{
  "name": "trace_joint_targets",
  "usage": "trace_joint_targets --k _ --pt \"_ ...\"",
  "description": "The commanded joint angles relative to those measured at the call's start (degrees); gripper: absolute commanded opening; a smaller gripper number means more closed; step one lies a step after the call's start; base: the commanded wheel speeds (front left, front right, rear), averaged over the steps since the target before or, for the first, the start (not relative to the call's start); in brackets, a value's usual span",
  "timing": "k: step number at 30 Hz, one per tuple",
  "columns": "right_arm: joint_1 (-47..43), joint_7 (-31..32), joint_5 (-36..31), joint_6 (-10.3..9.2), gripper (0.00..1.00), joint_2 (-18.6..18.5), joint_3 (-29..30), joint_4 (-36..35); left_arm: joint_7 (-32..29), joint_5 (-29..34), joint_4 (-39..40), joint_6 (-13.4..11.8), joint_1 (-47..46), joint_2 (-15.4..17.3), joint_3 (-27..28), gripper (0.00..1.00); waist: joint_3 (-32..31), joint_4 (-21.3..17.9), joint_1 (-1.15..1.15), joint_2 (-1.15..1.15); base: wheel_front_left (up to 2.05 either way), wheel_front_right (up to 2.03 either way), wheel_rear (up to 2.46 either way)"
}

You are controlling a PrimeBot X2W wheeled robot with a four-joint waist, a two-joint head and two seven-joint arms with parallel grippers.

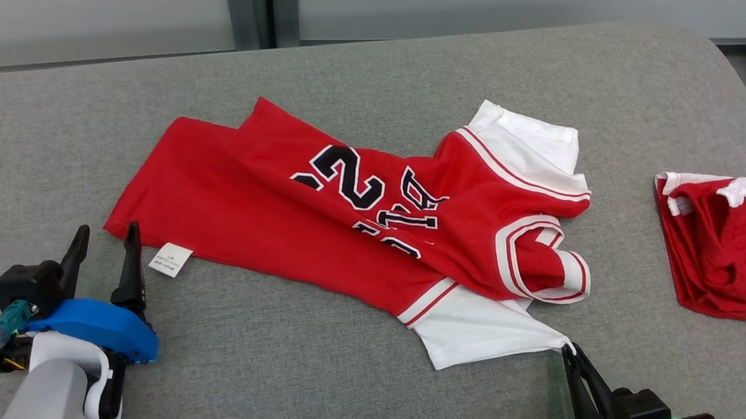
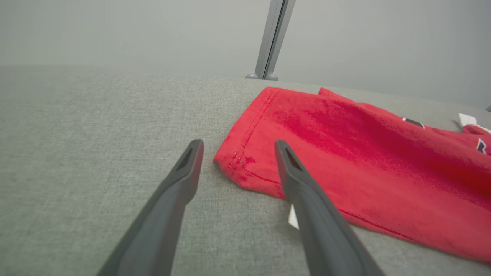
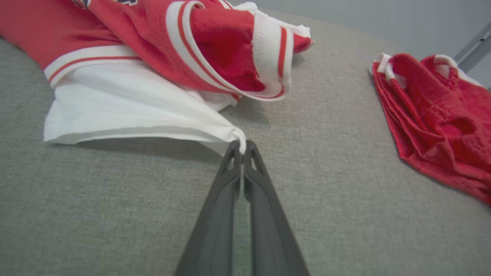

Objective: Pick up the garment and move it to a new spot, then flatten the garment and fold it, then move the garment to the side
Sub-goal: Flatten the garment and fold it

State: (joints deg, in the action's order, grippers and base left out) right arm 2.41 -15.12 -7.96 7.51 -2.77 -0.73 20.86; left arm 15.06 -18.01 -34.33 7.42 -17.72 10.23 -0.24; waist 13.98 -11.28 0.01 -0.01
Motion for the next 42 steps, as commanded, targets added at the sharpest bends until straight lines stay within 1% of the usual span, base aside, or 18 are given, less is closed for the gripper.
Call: trace_joint_targets --k 1,5,7,11,17,18,19,20,21,25,27,32,37,42 --pt "0.48 -0.02 0.75 -0.03 0.0 -0.27 -0.36 -0.72 0.16 -1.06 -1.51 0.12 -2.05 1.26 -0.85 1.0 0.68 -0.72 -0.01 0.01 0.0 0.0 0.0" --pt "0.93 -0.02 1.48 -0.04 0.0 -0.26 -1.42 -1.69 0.16 -3.4 -4.3 0.12 -4.6 4.39 -3.85 1.0 2.23 -2.06 -0.01 0.01 0.0 0.0 0.0" --pt "1.18 -0.02 1.87 -0.04 0.0 -0.27 -1.78 -2.09 0.16 -4.78 -5.91 0.11 -5.44 5.41 -5.18 1.0 2.78 -2.44 -0.01 0.01 0.0 0.0 0.0" --pt "1.39 -0.03 2.39 -0.04 0.0 -0.26 -2.2 -2.43 0.16 -7.05 -7.88 0.11 -7.04 7.04 -7.54 1.0 3.26 -2.76 -0.01 0.01 0.0 0.0 0.0" --pt "1.52 -0.03 2.58 -0.04 0.0 -0.26 -2.42 -2.58 0.16 -9.59 -8.72 0.11 -7.35 8.3 -10.76 1.0 3.28 -2.79 -0.01 0.01 0.0 0.0 0.0" --pt "1.53 -0.03 2.63 -0.04 0.0 -0.26 -2.48 -2.57 0.16 -9.7 -8.77 0.11 -7.17 8.37 -11.25 0.62 3.22 -2.79 -0.01 0.01 0.0 0.0 0.0" --pt "1.57 -0.02 2.66 -0.04 0.0 -0.27 -2.53 -2.55 0.16 -9.94 -8.78 0.11 -7.06 8.54 -11.42 0.32 3.17 -2.79 -0.01 0.01 0.0 0.0 0.0" --pt "1.62 -0.03 2.67 -0.04 0.0 -0.27 -2.61 -2.56 0.16 -10.06 -8.87 0.11 -6.91 8.69 -11.5 0.12 3.1 -2.79 -0.01 0.01 0.0 0.0 0.0" --pt "1.66 -0.03 2.65 -0.04 0.0 -0.26 -2.65 -2.63 0.16 -10.16 -8.93 0.11 -6.76 8.71 -11.62 0.0 3.02 -2.78 -0.01 0.01 0.0 0.0 0.0" --pt "1.94 -0.02 3.12 -0.04 0.0 -0.27 -2.42 -4.1 0.16 -10.01 -8.54 0.11 -6.64 8.37 -11.65 0.0 2.56 -2.52 -0.01 0.01 0.0 0.0 0.0" --pt "2.41 -0.03 4.84 -0.04 0.0 -0.28 -1.47 -6.75 0.17 -8.92 -6.39 0.11 -6.8 8.51 -10.27 0.0 2.17 -2.31 -0.01 0.01 0.0 0.0 0.0" --pt "3.89 -0.04 8.86 -0.03 0.0 -0.25 2.73 -15.09 0.16 -8.1 -0.48 0.1 -6.05 7.08 -9.2 0.0 -0.69 -1.14 -0.01 0.01 0.0 0.0 0.0" --pt "8.5 -0.03 8.47 -0.03 0.0 -0.25 6.37 -21.35 0.16 -7.92 6.81 0.1 -7.77 6.4 -8.58 0.0 -5.67 0.98 -0.01 0.01 0.0 0.0 0.0" --pt "15.36 -0.02 7.08 -0.03 0.0 -0.25 8.53 -23.97 0.16 -7.26 12.94 0.11 -10.47 7.2 -9.2 0.0 -10.63 3.08 -0.01 0.01 0.0 0.0 0.0"
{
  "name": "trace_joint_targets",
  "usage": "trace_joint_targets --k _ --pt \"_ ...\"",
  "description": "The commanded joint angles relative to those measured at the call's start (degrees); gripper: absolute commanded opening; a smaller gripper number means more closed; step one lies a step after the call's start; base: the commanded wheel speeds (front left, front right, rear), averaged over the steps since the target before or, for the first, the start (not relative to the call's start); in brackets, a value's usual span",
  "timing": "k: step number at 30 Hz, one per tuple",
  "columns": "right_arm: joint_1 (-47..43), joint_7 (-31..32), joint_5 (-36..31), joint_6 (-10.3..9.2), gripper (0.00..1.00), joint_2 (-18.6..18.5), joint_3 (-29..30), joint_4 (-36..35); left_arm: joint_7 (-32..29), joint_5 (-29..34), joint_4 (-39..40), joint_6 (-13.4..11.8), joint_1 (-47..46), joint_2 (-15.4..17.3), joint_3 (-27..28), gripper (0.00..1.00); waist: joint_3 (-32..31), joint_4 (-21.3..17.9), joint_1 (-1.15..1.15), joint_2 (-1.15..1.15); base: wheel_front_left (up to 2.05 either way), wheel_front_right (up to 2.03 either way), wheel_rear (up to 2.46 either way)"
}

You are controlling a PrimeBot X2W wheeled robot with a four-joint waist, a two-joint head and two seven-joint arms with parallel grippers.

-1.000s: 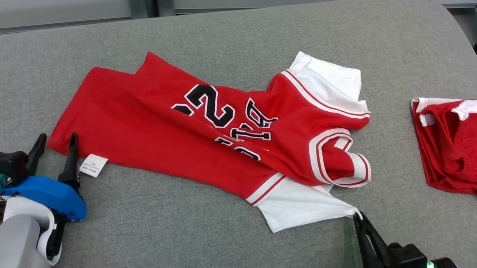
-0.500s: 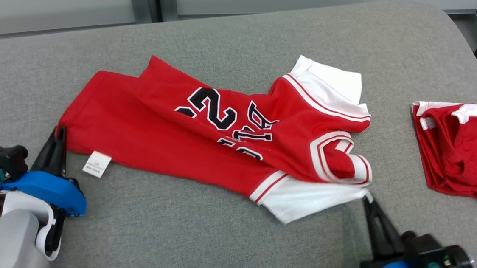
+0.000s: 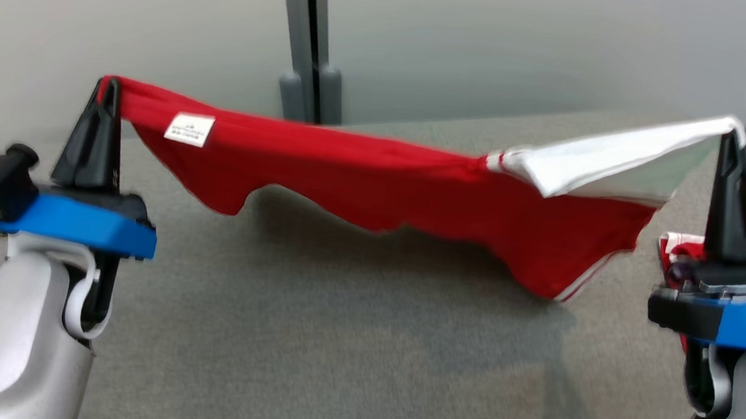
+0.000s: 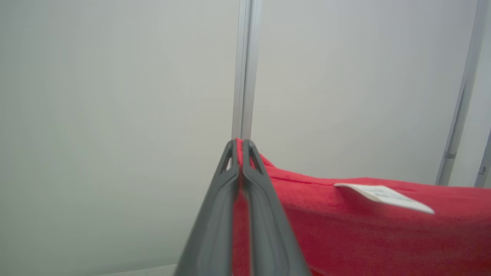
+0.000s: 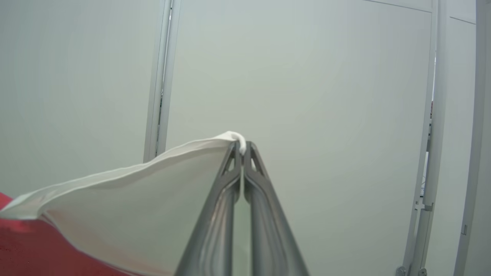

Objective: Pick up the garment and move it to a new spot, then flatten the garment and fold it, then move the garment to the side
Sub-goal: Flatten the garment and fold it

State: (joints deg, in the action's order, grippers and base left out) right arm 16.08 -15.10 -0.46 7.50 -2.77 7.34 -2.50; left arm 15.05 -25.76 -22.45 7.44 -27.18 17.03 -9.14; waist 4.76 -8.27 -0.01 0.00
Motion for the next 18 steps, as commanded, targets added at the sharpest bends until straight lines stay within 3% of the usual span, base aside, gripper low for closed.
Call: trace_joint_targets --k 1,7,11,14,18 --pt "3.1 -0.05 -1.05 -0.02 0.0 -0.24 0.56 -1.06 0.18 0.4 2.07 0.08 -1.84 0.45 -0.35 0.0 -2.24 0.5 0.01 0.0 0.0 0.0 0.0" --pt "10.8 1.97 -0.82 -0.02 0.0 -1.27 2.58 -3.2 -0.9 0.44 5.65 0.08 -7.23 1.23 -1.92 0.0 -4.75 3.19 0.01 0.0 0.0 0.0 0.0" --pt "18.52 5.44 1.06 -0.02 0.0 -4.26 3.06 -3.93 -3.72 1.11 7.4 -0.01 -13.34 2.63 -2.11 0.0 -4.45 5.04 0.01 0.0 0.0 0.0 0.0" --pt "24.99 8.33 1.76 -0.02 0.0 -5.25 3.34 -3.0 -6.27 1.44 7.44 -0.23 -18.37 3.91 -1.82 0.0 -2.15 6.06 0.01 0.0 0.0 0.0 0.0" --pt "34.6 11.04 -2.02 -0.02 0.0 -6.51 2.26 -0.15 -8.74 1.27 6.62 -0.41 -25.26 5.78 -1.08 0.0 3.45 7.03 0.01 0.0 0.0 0.0 0.0"
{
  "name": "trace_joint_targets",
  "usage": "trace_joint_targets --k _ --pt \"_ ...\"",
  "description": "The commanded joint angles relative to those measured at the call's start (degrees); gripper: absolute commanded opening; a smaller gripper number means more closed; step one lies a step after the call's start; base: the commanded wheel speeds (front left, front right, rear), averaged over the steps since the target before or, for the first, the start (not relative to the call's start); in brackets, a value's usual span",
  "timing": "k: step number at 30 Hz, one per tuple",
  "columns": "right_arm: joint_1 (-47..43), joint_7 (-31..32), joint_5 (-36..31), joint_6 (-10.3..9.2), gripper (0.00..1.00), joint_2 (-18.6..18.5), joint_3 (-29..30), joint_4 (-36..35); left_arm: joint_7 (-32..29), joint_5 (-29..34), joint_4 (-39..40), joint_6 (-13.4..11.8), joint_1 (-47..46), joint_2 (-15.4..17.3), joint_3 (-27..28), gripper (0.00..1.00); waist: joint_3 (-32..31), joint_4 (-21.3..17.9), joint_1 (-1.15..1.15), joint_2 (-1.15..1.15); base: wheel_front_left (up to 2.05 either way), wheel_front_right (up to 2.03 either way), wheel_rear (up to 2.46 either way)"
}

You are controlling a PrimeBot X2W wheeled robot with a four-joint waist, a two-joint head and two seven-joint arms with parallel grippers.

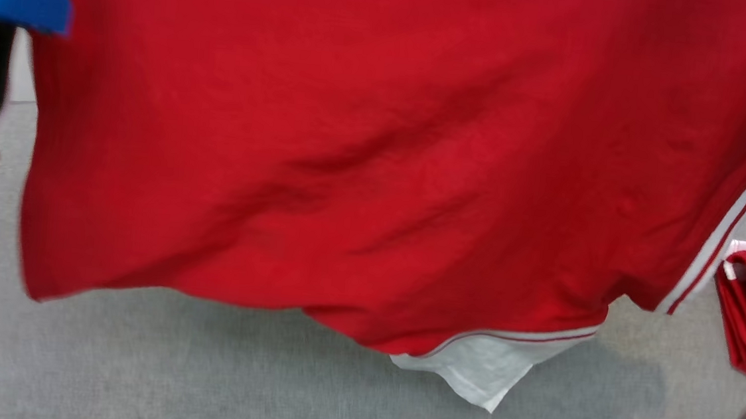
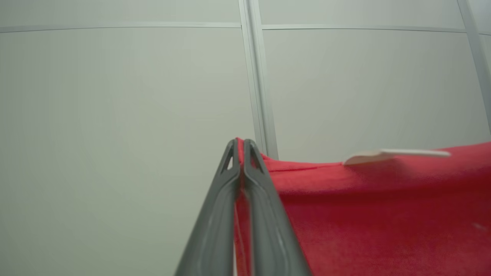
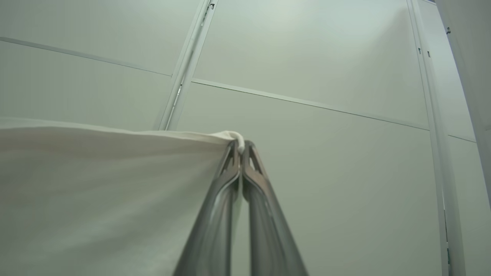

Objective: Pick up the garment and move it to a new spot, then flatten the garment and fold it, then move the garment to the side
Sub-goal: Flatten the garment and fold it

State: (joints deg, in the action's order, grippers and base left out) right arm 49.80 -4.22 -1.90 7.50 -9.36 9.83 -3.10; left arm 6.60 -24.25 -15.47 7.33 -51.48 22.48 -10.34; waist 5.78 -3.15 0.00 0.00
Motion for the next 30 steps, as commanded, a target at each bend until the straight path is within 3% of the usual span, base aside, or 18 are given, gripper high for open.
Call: trace_joint_targets --k 1,9,17,24,30 --pt "3.39 0.76 -1.82 -0.01 0.0 0.05 -0.59 1.56 -0.87 0.07 -0.76 -0.26 -2.59 0.97 -0.04 0.0 4.21 2.04 0.0 0.0 0.0 0.0 0.0" --pt "22.23 -0.14 -13.46 -0.02 0.0 4.25 0.46 12.98 2.02 -0.32 -8.05 0.04 -14.84 3.92 0.15 0.0 16.5 2.13 0.0 0.0 0.0 0.0 0.0" --pt "33.66 -6.08 -20.75 -0.06 0.0 6.17 7.24 19.89 7.6 -0.86 -17.12 0.06 -22.34 3.53 1.99 0.0 20.18 1.72 0.0 0.0 0.0 0.0 0.0" --pt "23.05 -9.24 -13.93 -0.08 0.0 6.22 8.44 22.16 8.46 -3.7 -24.57 0.04 -13.69 2.47 0.39 0.0 22.56 0.83 0.0 0.0 0.0 0.0 0.0" --pt "-0.88 -10.89 -3.83 -0.09 0.0 6.11 5.53 17.75 8.62 -6.11 -26.31 0.05 2.65 -1.23 0.34 0.0 21.76 0.45 0.0 0.0 0.0 0.0 0.0"
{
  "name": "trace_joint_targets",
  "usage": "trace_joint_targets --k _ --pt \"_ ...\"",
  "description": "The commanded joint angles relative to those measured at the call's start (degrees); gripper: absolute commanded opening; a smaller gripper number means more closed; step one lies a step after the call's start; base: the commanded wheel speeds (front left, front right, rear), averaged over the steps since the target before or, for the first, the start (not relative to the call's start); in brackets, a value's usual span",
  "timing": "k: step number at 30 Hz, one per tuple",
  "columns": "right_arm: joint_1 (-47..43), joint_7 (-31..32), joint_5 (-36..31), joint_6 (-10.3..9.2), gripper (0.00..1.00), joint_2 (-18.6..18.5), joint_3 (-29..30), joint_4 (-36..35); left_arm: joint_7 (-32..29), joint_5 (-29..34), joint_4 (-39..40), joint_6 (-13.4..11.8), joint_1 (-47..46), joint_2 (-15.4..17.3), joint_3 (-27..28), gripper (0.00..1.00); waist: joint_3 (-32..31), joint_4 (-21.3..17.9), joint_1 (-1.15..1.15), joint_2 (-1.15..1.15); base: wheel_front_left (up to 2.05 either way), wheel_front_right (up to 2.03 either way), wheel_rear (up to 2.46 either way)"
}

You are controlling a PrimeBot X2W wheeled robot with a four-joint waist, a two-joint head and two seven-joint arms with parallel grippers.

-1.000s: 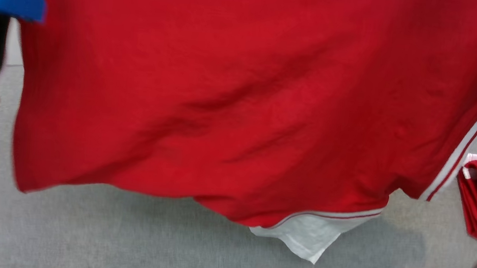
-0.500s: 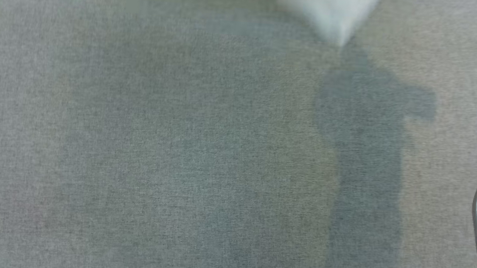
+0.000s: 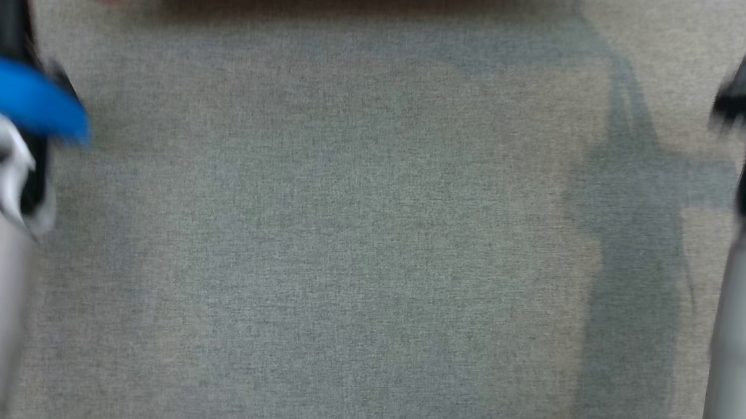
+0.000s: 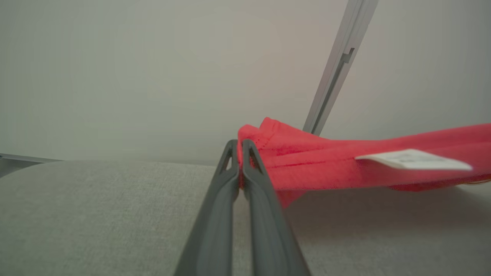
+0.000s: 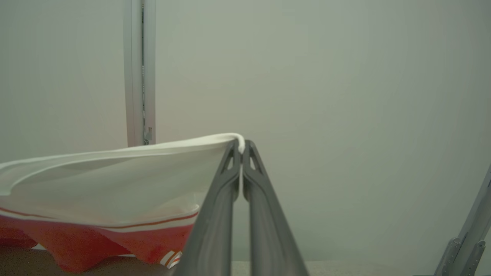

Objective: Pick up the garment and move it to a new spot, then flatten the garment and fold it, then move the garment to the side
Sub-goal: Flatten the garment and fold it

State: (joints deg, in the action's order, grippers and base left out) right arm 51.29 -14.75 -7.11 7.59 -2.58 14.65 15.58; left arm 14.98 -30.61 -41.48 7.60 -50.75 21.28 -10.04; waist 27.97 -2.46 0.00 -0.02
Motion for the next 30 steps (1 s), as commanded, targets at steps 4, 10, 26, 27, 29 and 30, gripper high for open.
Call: trace_joint_targets --k 4,10,26,27,29,30 --pt "-19.24 -0.54 8.54 -0.17 0.0 -0.62 -0.8 -6.13 0.27 0.72 -0.72 -0.21 12.83 -2.58 0.46 0.0 -2.6 -0.68 0.0 0.02 0.0 0.0 0.0" --pt "-38.48 -0.57 15.55 -0.17 0.0 -0.62 -3.34 -9.14 0.26 1.64 -2.18 -0.2 24.66 -6.39 5.23 0.0 -7.61 -1.71 0.0 0.02 0.0 0.0 0.0" --pt "-59.73 -0.57 15.3 -0.15 0.0 -0.54 -9.31 -5.23 0.28 11.17 -1.11 -0.43 44.89 -15.37 14.75 0.0 -23.42 -3.32 0.0 0.02 0.0 0.0 0.0" --pt "-60.52 -0.57 15.36 -0.15 0.0 -0.54 -9.23 -5.18 0.28 11.62 -1.04 -0.47 46.0 -15.83 15.04 0.0 -24.13 -3.16 0.0 0.02 0.0 0.0 0.0" --pt "-61.95 -0.58 15.4 -0.15 0.0 -0.54 -9.07 -5.26 0.28 12.22 -0.96 -0.5 48.08 -16.56 15.7 0.0 -25.43 -2.83 0.0 0.02 0.0 0.0 0.0" --pt "-62.74 -0.58 15.42 -0.15 0.0 -0.54 -9.04 -5.38 0.28 12.38 -0.94 -0.49 48.97 -16.87 16.03 0.0 -25.99 -2.68 0.0 0.02 0.0 0.0 0.0"
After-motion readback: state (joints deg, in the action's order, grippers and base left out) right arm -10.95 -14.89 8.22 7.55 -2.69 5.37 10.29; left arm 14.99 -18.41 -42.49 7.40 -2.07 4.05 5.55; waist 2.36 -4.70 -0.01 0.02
